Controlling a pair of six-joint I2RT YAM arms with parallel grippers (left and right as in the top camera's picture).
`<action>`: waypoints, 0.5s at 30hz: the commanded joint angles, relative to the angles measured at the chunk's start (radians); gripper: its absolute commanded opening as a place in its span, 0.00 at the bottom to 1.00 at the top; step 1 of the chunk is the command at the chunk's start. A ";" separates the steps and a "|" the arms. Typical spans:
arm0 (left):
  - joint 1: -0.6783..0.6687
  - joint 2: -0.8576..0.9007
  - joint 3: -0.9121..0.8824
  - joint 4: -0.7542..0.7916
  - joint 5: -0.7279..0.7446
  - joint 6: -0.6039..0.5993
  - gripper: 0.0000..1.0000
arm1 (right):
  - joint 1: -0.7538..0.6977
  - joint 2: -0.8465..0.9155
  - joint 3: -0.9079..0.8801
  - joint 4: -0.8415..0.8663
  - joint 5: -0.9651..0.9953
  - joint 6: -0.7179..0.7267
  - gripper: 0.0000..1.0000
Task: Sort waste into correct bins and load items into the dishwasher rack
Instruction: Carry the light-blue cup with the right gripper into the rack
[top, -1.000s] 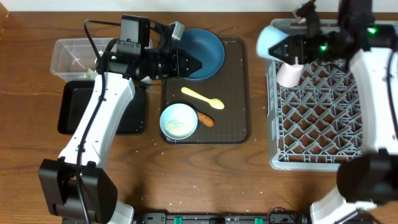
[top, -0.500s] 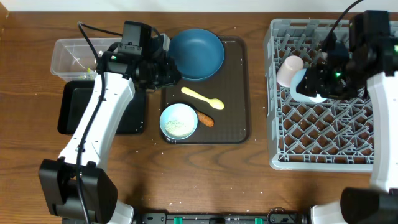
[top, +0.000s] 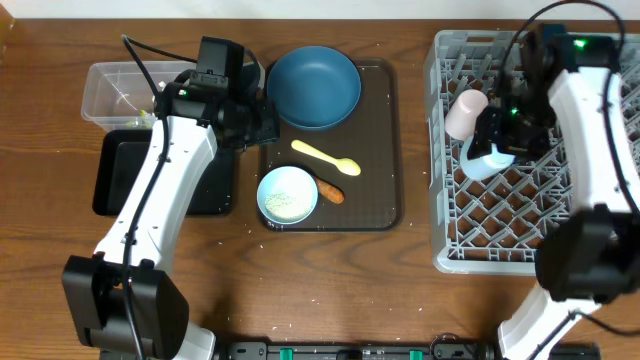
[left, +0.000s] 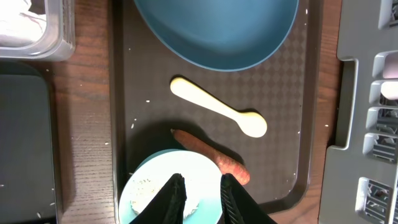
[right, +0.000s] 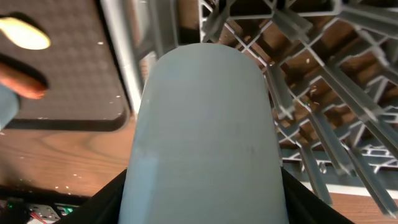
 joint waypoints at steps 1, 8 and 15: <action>0.002 0.002 0.007 -0.006 -0.014 0.023 0.23 | 0.022 0.046 -0.001 0.000 0.007 0.013 0.45; 0.002 0.002 0.007 -0.011 -0.014 0.023 0.23 | 0.048 0.099 -0.002 0.010 0.019 0.013 0.46; 0.002 0.002 0.007 -0.018 -0.014 0.027 0.24 | 0.055 0.103 -0.002 0.020 0.027 0.013 0.68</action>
